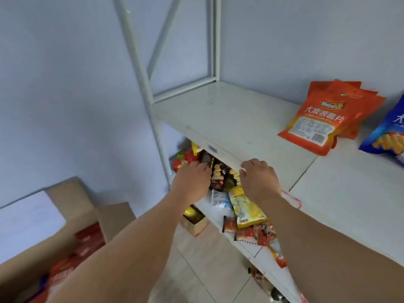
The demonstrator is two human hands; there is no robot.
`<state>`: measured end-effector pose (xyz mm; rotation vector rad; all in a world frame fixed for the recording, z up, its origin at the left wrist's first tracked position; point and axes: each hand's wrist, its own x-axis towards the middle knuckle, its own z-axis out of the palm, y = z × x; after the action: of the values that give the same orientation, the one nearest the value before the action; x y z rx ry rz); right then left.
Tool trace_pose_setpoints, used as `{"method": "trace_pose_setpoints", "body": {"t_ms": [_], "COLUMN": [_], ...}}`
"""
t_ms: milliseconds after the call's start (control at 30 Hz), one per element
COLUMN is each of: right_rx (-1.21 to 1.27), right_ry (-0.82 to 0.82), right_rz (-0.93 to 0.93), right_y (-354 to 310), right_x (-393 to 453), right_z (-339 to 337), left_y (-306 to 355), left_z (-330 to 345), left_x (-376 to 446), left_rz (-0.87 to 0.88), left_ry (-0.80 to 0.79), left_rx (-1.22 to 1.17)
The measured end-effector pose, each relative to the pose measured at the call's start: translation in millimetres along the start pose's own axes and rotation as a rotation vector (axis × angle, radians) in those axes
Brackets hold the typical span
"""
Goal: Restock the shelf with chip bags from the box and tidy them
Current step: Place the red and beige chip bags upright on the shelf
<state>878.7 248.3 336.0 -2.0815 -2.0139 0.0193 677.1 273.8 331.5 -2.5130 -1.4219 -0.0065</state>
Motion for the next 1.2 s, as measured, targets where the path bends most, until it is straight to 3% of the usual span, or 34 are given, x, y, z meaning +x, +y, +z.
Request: {"method": "trace_pose_setpoints", "body": {"t_ms": [233,400,700,967,1200], "right_rx": [-0.122,-0.095,0.067,0.214,0.359], "right_ry": [-0.136,-0.174,-0.394,-0.636,-0.923], "right_rz": [-0.299,-0.387,-0.426,-0.240,0.133], "right_y": [-145,-257,-425,-495,-513], "right_x": [-58,-105,-178,-162,-123], "right_z": [48,84,151,246,374], "left_y": [-76,-129,-221,-285,-329], "left_z": [25,37,81,167,295], "left_x": [-174,-299,-480,-512,-487], "left_rz": [-0.264,-0.372,-0.622,-0.947,-1.357], "left_ry": [-0.108,-0.182,-0.251,-0.338,-0.440], "left_rx": [0.055,0.027,-0.117,-0.419,-1.007]}}
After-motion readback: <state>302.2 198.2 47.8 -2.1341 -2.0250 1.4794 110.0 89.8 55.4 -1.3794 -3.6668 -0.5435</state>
